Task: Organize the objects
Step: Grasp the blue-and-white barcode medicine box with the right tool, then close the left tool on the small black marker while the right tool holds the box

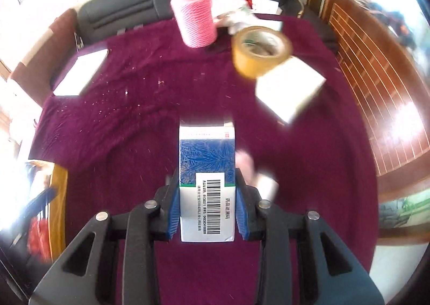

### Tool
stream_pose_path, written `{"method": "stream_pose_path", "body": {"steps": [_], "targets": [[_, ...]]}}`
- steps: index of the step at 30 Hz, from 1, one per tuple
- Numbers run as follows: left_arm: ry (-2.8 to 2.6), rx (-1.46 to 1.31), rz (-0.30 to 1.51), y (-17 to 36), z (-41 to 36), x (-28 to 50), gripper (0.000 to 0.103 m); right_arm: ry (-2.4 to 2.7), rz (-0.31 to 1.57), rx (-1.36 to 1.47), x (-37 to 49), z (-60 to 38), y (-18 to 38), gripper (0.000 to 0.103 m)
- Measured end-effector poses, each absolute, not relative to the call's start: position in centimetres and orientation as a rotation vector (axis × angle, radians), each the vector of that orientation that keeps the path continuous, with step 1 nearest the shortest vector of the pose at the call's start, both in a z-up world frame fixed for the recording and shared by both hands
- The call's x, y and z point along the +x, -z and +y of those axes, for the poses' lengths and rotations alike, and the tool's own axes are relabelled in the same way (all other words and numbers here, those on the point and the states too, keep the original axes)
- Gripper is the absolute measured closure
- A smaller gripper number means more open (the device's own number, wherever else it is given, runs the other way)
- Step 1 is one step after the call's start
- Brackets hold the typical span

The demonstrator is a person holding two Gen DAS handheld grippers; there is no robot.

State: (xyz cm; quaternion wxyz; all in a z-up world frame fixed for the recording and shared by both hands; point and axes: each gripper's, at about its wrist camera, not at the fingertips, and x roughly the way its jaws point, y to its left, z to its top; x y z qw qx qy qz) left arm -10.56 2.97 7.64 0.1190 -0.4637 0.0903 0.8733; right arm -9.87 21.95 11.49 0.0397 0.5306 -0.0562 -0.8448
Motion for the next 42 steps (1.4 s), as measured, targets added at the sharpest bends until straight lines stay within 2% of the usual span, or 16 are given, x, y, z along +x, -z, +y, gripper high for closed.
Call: {"method": "stream_pose_path", "body": {"steps": [5,8,10,11,12,13,14,15,19,22,29,36,42], "targets": [[-2.552,-1.402,0.330,-4.3,7.1,-12.8,0.019,2.584,-0.286,1.616,-7.3,25.9,-11.9,0.072],[-2.586,-1.406,0.428,-2.6,8.6,-13.5,0.020,2.583,-0.325,1.611,-6.1,27.5,-11.7,0.071],[-2.588,-1.389,0.364,-2.2,8.8,-13.6,0.021,2.576,-0.351,1.602,-5.5,28.2,-11.5,0.071],[-2.557,-1.410,0.347,-1.9,8.9,-13.7,0.033,2.574,-0.361,1.594,-5.1,28.6,-11.5,0.071],[-2.516,-1.414,0.317,-1.7,9.1,-13.6,0.052,2.574,-0.368,1.588,-5.0,28.7,-11.3,0.071],[-2.493,-1.405,0.293,-1.8,9.2,-13.4,0.062,2.574,-0.370,1.585,-4.7,28.8,-11.3,0.071],[-2.470,-1.398,0.305,-1.9,9.6,-13.1,0.083,2.573,-0.369,1.581,-4.5,28.9,-11.2,0.071],[-2.456,-1.403,0.344,-2.0,10.2,-12.7,0.096,2.573,-0.370,1.576,-4.2,28.9,-11.1,0.071],[-2.438,-1.392,0.319,-2.2,9.8,-11.5,0.094,2.553,-0.384,1.561,-3.4,28.7,-10.9,0.071],[-2.400,-1.404,0.135,-3.3,7.2,-10.8,0.094,2.546,-0.382,1.554,-2.6,28.4,-10.8,0.071],[-2.459,-1.299,-0.096,-8.7,-0.9,-6.1,0.094,2.494,-0.372,1.538,-1.1,25.7,-10.8,0.071],[-2.638,-1.233,-0.160,-12.4,-11.0,-0.7,0.094,2.386,-0.276,1.457,0.8,17.9,-11.9,0.071],[-2.811,-1.268,-0.243,-12.2,-21.0,2.1,0.094,2.248,-0.193,1.413,2.0,8.7,-11.8,0.071]]}}
